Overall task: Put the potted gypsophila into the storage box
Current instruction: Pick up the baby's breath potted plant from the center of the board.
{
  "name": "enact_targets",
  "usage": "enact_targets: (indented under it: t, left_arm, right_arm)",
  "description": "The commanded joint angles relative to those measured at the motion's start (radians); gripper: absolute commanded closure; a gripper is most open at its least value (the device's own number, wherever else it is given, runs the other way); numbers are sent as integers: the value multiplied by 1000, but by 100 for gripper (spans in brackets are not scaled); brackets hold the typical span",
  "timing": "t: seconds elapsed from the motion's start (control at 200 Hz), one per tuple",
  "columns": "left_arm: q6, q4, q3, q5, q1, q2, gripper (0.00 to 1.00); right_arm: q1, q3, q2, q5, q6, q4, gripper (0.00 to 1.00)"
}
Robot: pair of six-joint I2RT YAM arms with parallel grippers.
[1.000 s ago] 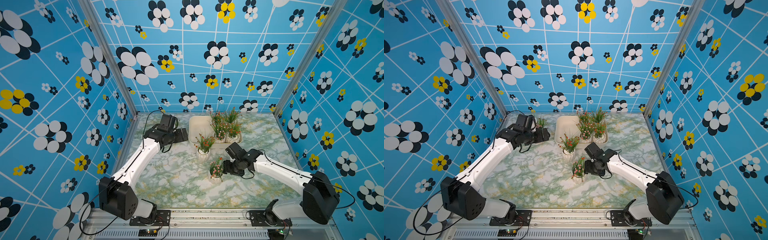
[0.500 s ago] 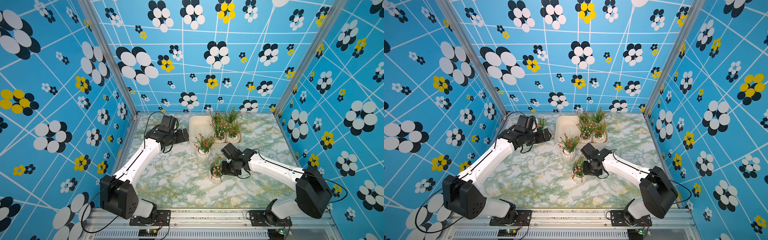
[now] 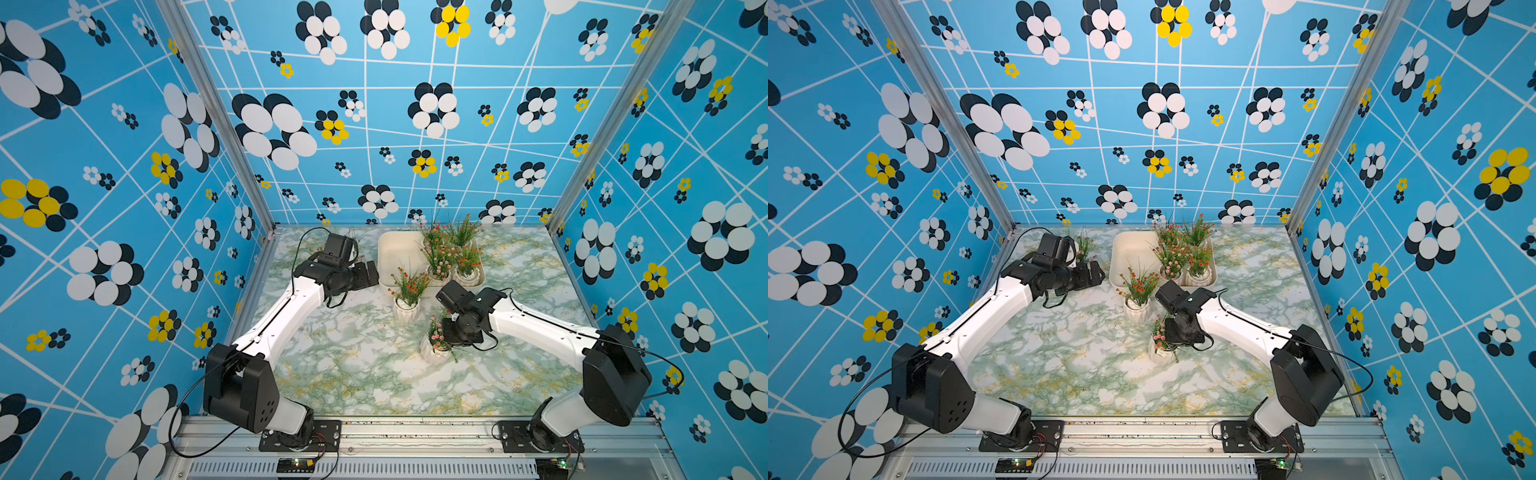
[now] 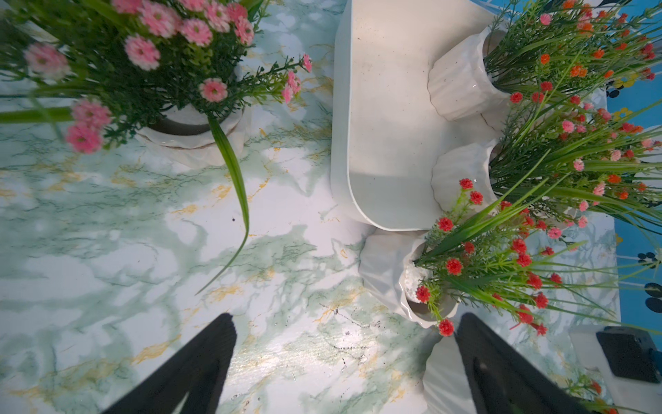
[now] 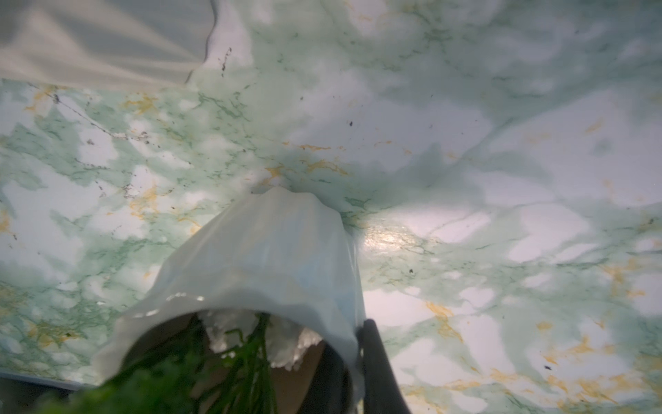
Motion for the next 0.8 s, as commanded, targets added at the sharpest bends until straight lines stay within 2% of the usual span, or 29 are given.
enact_targets:
  t: [0.0, 0.155, 0.32, 0.565, 0.685, 0.795]
  left_arm:
    - [1, 15, -18, 17, 18, 3, 1]
    - [5, 16, -30, 28, 34, -6, 1]
    - [11, 19, -42, 38, 54, -23, 0]
    - [14, 19, -71, 48, 83, -60, 0]
    - [18, 14, -85, 53, 100, -75, 0]
    - [21, 9, -92, 60, 121, -85, 1]
  right_arm:
    - [1, 85, 4, 37, -42, -75, 100]
    - [-1, 222, 30, 72, -120, -185, 100]
    - [-32, 473, 105, 122, -245, -354, 100]
    - [-98, 1071, 318, 198, -379, -523, 100]
    - [-129, 1473, 527, 213, -364, -641, 100]
    - [-146, 1827, 745, 161, -323, -686, 100]
